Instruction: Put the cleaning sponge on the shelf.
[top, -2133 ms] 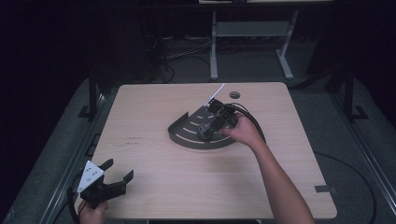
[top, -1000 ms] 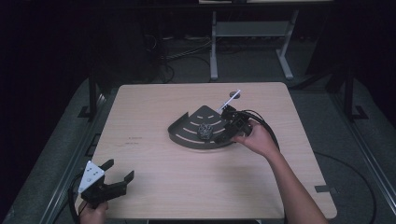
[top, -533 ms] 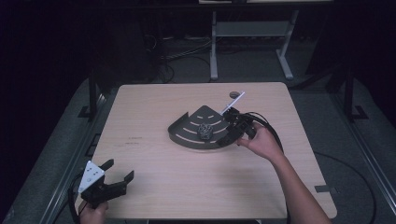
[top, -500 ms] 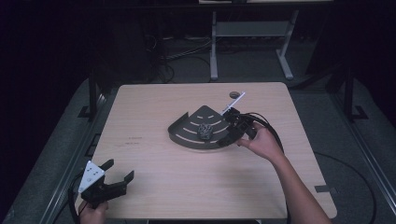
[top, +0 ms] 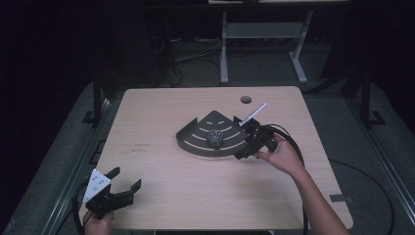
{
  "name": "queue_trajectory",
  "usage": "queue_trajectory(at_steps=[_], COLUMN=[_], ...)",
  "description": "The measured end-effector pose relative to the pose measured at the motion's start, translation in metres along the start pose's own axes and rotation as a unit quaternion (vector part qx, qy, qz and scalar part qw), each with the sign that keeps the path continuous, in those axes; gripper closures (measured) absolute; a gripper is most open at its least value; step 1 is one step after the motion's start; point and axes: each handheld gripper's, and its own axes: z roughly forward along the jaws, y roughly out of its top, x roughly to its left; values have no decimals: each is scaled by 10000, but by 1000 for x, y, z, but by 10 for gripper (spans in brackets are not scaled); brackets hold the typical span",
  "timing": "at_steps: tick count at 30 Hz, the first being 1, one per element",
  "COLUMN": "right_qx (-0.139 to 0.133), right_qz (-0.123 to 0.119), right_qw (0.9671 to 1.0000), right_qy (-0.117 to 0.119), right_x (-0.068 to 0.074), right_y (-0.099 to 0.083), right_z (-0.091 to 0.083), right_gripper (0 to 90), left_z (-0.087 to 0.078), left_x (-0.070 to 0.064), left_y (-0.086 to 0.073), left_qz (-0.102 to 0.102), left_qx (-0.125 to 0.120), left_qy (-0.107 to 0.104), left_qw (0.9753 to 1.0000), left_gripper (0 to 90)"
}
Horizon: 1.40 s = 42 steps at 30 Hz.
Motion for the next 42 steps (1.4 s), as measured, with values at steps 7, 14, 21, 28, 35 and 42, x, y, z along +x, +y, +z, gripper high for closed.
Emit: queue_trajectory(at_steps=[7,14,21,28,35,42], right_qx=[-8,-74,-108,-80,-55,-58], right_qz=[45,80,108,142,196,249], right_qw=[10000,9999,9999,9999,9998,9996], right_qy=[-2,-30,-35,-39,-61,-75], right_x=[-3,-3,-4,-6,-8,-9], right_y=[-11,-20,-28,-37,-46,-54], right_z=[-2,-7,-8,-7,-6,-8], right_gripper=[152,153,153,153,153,153], left_z=[0,0,0,0,0,0], left_x=[0,-1,-1,-1,0,-1], left_y=[0,0,0,0,0,0], left_qz=[17,15,43,17,6,26], left_qx=[1,3,22,10,12,24], left_qy=[4,5,6,12,18,20], left_qw=[10000,10000,10000,10000,10000,10000], left_gripper=[134,134,133,134,134,133])
